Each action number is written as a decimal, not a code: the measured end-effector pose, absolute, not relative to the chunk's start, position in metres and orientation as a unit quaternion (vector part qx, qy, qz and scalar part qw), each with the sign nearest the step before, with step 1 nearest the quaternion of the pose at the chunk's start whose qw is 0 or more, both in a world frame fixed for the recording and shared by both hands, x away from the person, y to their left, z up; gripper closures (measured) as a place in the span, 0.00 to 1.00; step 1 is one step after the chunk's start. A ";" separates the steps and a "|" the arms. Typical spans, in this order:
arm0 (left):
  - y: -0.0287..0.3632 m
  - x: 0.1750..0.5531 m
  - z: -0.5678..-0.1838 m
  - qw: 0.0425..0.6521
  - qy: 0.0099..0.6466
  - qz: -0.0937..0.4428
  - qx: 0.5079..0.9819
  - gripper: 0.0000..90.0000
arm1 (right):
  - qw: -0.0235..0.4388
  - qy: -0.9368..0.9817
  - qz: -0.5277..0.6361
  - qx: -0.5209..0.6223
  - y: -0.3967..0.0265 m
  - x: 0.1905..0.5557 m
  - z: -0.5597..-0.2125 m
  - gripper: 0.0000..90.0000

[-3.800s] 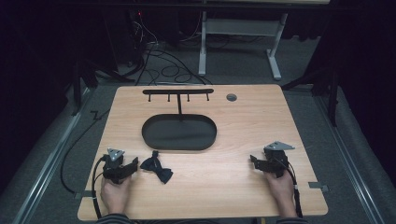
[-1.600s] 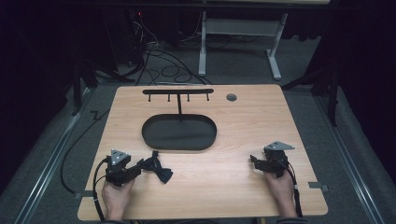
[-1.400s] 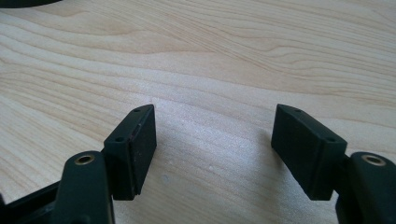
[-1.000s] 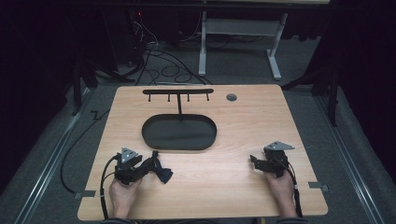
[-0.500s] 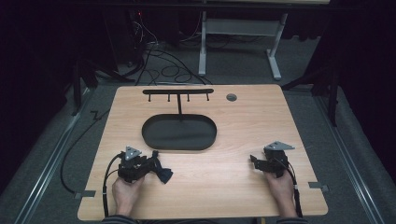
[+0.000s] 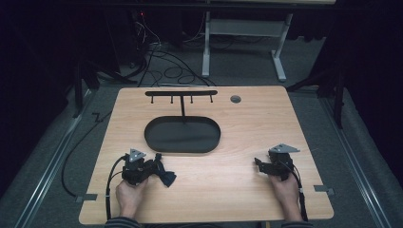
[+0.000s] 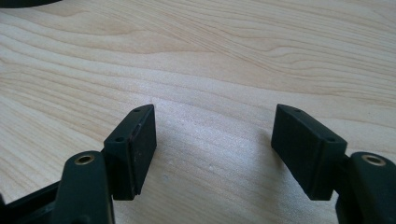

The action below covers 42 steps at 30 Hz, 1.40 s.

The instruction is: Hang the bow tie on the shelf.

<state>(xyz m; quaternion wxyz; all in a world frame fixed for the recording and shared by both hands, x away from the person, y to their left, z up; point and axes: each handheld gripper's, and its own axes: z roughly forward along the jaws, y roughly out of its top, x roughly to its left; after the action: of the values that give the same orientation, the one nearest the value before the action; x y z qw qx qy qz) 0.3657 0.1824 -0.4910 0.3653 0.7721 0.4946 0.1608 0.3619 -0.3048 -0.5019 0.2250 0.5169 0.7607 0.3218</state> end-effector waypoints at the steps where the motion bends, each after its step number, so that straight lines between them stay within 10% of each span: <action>1: 0.183 0.366 -0.491 0.366 0.496 0.161 0.771 0.91 | 0.226 0.760 0.322 0.517 -0.305 0.362 -0.502 0.36; 42: 0.194 0.350 -0.432 0.413 0.463 0.217 0.753 0.99 | 0.224 0.760 0.322 0.517 -0.305 0.362 -0.502 0.36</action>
<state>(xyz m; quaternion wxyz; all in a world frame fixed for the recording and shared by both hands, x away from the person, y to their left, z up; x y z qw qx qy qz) 0.3502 0.1938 -0.4324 0.4133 0.7535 0.4631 0.2166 0.3620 -0.3051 -0.5018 0.2242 0.5172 0.7605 0.3224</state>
